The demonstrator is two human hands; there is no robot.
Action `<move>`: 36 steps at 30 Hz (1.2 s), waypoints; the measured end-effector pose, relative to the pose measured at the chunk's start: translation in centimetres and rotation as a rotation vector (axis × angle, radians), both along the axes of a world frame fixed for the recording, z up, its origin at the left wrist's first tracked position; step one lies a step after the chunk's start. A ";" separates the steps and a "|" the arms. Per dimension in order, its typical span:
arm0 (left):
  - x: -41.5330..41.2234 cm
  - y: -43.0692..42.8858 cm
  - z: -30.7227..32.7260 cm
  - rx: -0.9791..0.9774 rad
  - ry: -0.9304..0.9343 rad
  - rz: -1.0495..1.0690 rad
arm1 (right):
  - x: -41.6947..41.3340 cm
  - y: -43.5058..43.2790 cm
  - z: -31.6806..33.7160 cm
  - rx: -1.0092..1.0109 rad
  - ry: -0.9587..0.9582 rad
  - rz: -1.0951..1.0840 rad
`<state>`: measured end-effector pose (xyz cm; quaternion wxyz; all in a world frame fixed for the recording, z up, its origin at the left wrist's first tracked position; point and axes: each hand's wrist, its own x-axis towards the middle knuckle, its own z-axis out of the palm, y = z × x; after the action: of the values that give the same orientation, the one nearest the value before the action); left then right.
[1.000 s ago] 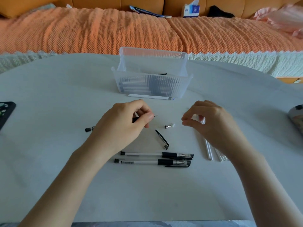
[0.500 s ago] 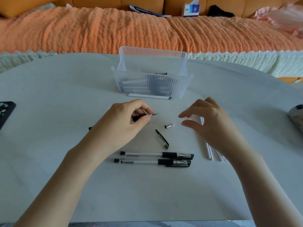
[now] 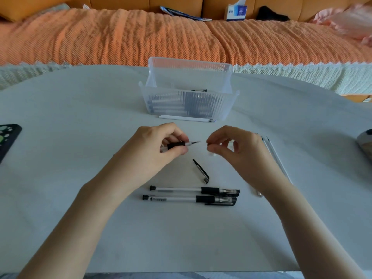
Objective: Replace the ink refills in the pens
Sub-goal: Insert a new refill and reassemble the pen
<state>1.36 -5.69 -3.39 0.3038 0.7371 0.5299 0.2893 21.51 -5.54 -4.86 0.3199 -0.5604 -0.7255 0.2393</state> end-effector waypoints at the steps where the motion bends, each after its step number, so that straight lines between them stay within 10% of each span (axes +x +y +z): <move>1: 0.0 0.0 0.1 0.008 0.007 -0.002 | 0.0 -0.1 0.4 -0.021 0.065 -0.001; 36: 1.1 -0.4 0.3 0.042 -0.043 -0.056 | -0.9 -0.8 0.7 -0.064 0.056 0.100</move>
<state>2.50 -6.13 -3.12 0.3073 0.7515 0.4962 0.3074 20.59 -6.31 -4.20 0.3098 -0.5264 -0.7354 0.2936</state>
